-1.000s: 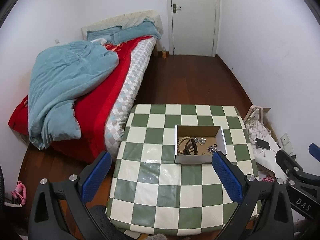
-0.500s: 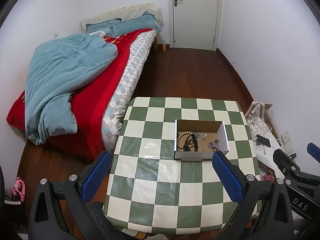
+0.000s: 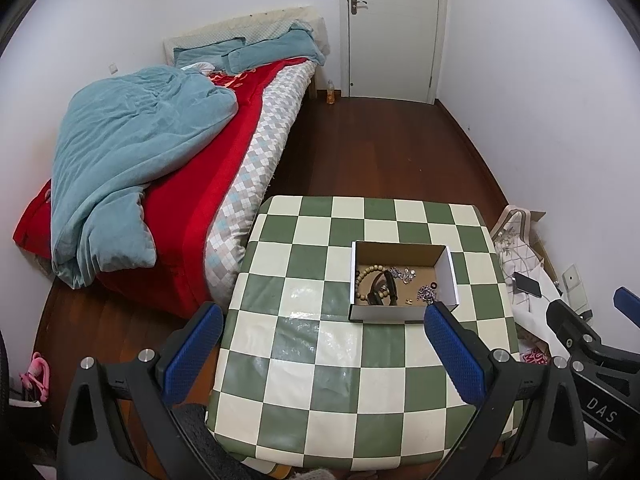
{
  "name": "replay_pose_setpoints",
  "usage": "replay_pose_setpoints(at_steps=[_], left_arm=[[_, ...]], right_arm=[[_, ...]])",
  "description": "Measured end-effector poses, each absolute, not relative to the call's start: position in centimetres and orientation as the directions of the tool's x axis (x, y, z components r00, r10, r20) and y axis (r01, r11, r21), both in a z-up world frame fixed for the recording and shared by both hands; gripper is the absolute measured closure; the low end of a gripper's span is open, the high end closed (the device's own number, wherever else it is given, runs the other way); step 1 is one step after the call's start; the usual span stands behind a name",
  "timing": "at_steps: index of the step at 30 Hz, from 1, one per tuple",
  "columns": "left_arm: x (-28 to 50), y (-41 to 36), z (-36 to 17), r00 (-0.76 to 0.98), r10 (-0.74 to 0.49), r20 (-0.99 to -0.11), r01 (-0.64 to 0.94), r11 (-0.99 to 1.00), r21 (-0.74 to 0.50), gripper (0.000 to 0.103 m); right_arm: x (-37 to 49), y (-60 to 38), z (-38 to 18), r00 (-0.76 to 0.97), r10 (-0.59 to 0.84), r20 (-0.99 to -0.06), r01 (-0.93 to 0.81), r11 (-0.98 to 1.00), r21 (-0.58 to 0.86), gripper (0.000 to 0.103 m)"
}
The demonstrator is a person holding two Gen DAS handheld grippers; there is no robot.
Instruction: Organize jewelry
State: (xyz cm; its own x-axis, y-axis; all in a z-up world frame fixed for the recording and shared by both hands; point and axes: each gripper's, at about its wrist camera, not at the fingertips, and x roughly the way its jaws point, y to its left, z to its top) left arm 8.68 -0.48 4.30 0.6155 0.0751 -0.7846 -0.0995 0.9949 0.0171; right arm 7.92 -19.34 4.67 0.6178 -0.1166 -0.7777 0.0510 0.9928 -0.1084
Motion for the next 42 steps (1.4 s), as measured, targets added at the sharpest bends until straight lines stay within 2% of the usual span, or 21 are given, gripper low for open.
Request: replay_pose_setpoints(at_steps=[42], left_arm=[[7.9, 0.1, 4.3, 0.624, 0.088, -0.776, -0.085, 0.995, 0.044, 0.0]], right_arm=[[7.4, -18.2, 4.6, 0.619, -0.1, -0.779, 0.034, 0.994, -0.1, 0.0]])
